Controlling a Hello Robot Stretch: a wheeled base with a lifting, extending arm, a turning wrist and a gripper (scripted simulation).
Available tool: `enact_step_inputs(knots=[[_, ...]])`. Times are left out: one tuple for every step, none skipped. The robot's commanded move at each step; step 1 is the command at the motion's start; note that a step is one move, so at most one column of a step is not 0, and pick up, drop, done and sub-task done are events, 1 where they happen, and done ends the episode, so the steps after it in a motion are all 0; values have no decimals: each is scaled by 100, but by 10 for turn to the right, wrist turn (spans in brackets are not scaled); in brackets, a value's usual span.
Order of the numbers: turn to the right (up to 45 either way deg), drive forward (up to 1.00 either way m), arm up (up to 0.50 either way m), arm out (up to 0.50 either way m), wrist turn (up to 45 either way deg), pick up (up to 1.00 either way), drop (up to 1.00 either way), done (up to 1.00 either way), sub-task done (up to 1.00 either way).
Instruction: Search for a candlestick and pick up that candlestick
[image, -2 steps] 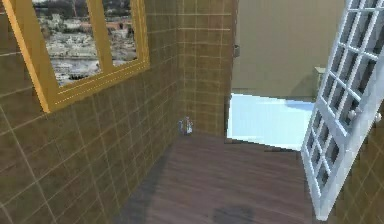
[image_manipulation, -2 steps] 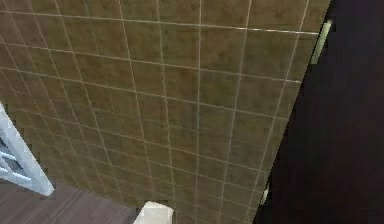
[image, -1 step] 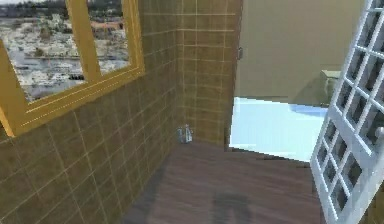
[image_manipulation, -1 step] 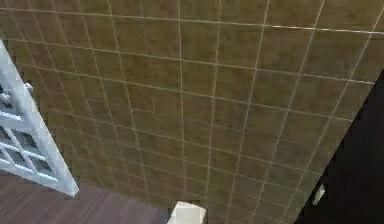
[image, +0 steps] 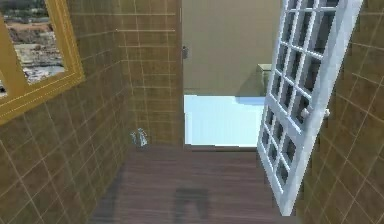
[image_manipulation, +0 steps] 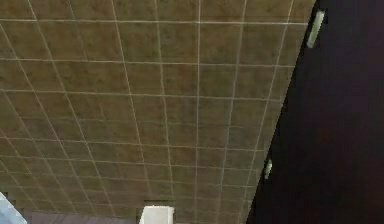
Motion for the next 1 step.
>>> enact_step_inputs(knots=[[0,40,0,0,0,0,0,0,0]])
